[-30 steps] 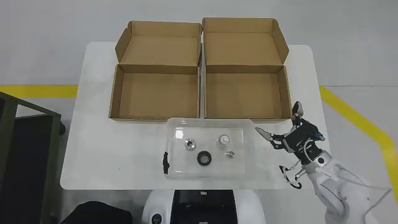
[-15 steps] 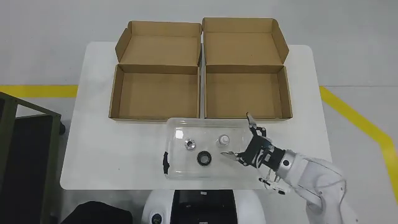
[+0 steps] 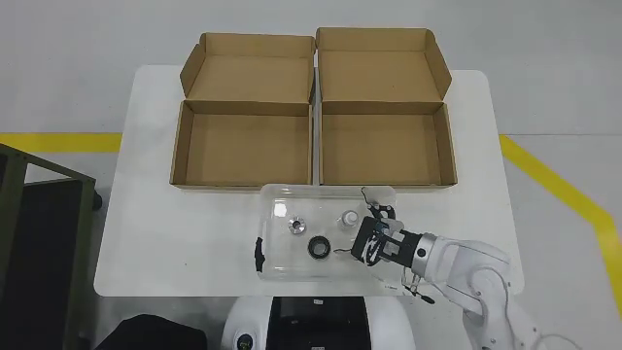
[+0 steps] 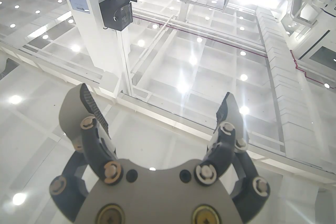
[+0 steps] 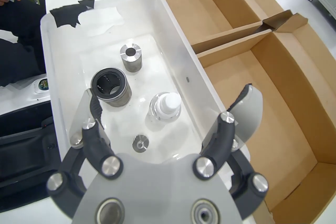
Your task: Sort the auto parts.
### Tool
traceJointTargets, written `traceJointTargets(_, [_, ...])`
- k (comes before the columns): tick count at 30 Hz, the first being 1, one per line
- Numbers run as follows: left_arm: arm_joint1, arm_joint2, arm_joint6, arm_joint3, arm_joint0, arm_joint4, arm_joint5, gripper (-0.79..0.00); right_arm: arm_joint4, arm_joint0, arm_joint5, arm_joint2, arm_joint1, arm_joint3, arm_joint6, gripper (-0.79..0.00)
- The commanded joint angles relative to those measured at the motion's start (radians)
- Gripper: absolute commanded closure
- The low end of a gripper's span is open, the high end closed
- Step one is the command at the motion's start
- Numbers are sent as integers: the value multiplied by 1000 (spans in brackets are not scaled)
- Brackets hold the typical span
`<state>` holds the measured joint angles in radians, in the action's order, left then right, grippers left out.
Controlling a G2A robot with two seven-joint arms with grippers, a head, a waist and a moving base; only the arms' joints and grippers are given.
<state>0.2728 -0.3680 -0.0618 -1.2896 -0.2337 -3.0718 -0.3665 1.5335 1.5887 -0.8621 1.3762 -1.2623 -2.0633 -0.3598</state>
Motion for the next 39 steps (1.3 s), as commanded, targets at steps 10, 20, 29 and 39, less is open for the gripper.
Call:
traceJointTargets(10, [0,0,0,0,0,0,0,-785,-44,-29,29,-17,11,68,-56,-610])
traceJointTargets(20, [0,0,0,0,0,0,0,-785,-41,-50,73,-34,19,109,-46,-363])
traceJointTargets(29, [0,0,0,0,0,0,0,-785,-63,-48,58,-31,31,78,-46,0])
traceJointTargets(39, [0,0,0,0,0,0,0,-785,-138,-18,37,23,48,-47,-29,0])
